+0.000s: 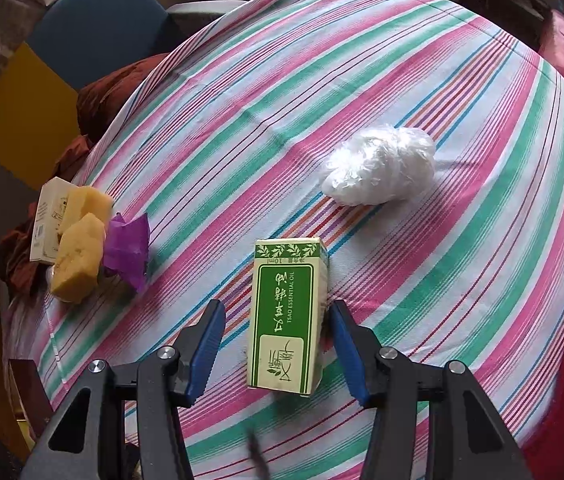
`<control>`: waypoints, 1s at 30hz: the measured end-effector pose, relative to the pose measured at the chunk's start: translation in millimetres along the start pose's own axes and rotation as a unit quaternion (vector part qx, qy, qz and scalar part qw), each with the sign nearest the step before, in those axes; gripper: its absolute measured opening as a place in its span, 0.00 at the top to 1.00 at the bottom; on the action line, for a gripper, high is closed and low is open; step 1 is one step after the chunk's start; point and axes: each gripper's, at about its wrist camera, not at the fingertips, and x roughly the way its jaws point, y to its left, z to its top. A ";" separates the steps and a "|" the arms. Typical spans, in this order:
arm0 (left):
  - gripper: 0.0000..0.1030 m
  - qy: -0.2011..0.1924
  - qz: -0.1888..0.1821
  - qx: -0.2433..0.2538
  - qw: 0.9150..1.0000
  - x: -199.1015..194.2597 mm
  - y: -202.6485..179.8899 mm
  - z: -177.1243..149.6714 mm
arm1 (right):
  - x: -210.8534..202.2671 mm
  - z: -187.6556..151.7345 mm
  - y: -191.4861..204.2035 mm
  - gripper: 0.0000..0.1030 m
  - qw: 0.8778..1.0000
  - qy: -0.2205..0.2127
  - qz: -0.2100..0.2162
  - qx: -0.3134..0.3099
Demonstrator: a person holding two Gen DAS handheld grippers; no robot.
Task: Organize objects
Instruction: 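Carry cracker pack and green box to the gold tray and release both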
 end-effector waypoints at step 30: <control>0.56 -0.089 0.070 0.028 0.993 -82.5 15.9 -22.4 | -25.7 -12.5 40.6 0.73 0.984 -0.024 0.146 -0.099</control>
